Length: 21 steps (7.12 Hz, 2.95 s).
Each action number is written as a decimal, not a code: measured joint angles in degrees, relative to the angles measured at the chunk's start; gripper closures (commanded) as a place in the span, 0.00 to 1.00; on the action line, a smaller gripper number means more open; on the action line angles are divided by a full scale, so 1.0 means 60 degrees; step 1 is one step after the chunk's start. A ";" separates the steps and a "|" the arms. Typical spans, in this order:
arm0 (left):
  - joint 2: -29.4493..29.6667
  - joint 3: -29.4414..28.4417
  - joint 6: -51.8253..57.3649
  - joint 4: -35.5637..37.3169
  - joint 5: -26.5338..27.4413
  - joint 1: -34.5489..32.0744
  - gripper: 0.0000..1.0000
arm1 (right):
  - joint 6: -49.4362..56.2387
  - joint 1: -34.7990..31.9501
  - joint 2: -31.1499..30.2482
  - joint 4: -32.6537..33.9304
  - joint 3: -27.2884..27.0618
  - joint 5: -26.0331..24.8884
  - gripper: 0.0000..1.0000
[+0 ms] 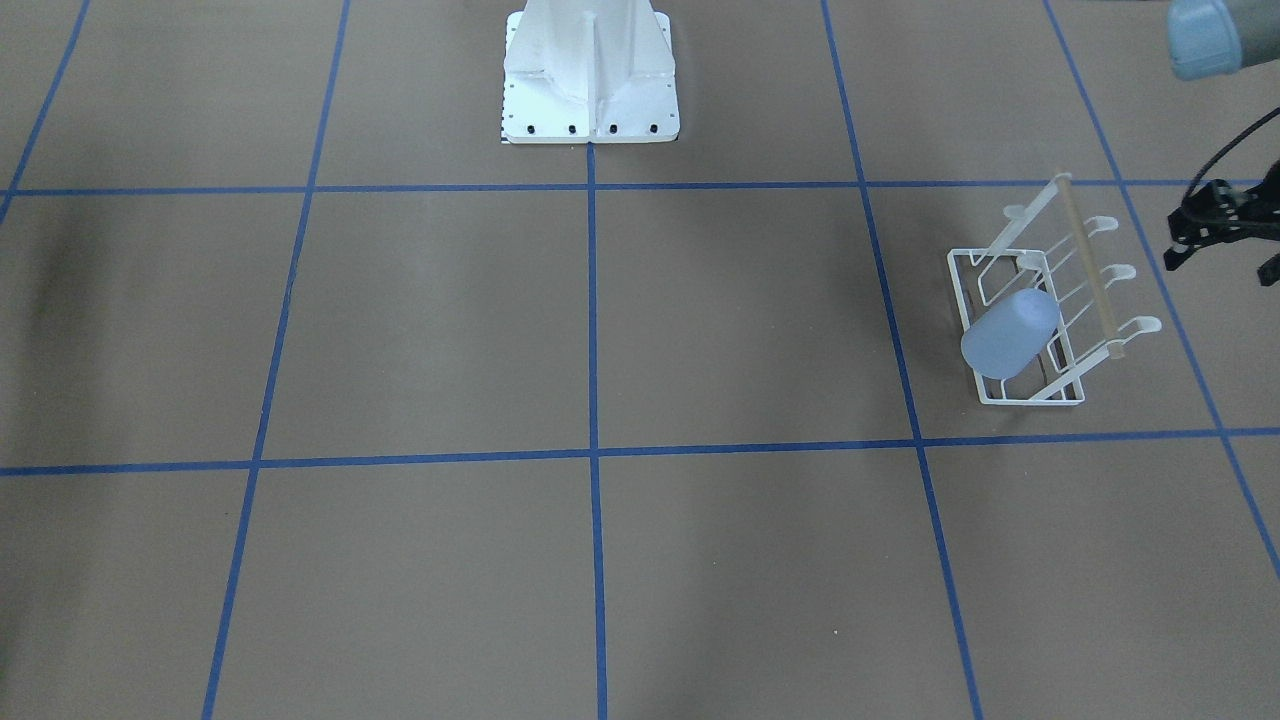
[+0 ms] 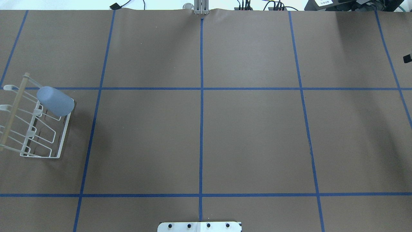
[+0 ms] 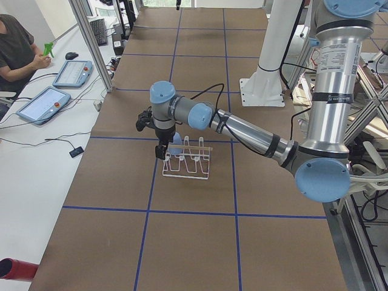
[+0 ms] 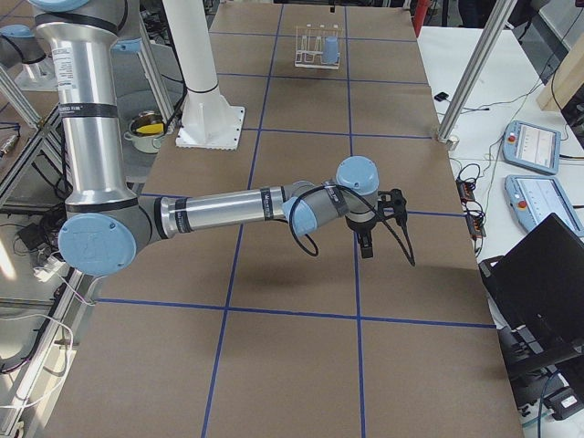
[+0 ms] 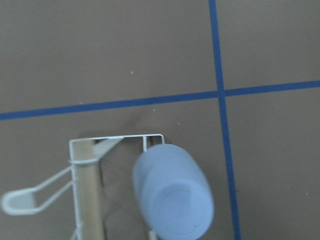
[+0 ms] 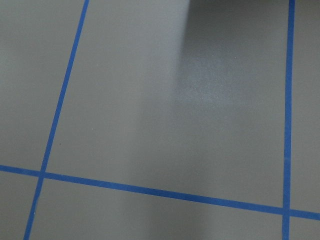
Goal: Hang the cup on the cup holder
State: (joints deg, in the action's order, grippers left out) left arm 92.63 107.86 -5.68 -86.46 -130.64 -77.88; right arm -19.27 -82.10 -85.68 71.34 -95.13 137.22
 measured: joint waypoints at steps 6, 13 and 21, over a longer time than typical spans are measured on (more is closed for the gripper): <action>-0.0938 -0.1295 0.1269 -0.0115 -0.0851 -0.1697 0.02 | 0.1923 -0.0570 -0.0629 0.1011 -0.0105 -0.0094 0.00; -0.1020 -0.0986 0.0690 -0.0311 -0.0837 -0.1738 0.02 | 0.4518 -0.0860 -0.0334 0.4434 -0.0273 -0.0907 0.00; -0.1053 -0.1272 0.0581 -0.0189 -0.0775 -0.1750 0.02 | 0.3538 -0.0854 -0.0401 0.4377 -0.0144 -0.0268 0.00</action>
State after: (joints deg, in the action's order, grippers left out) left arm 86.31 100.23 -2.19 -87.59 -135.29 -88.38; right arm 1.96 -87.23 -88.09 97.61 -95.99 135.62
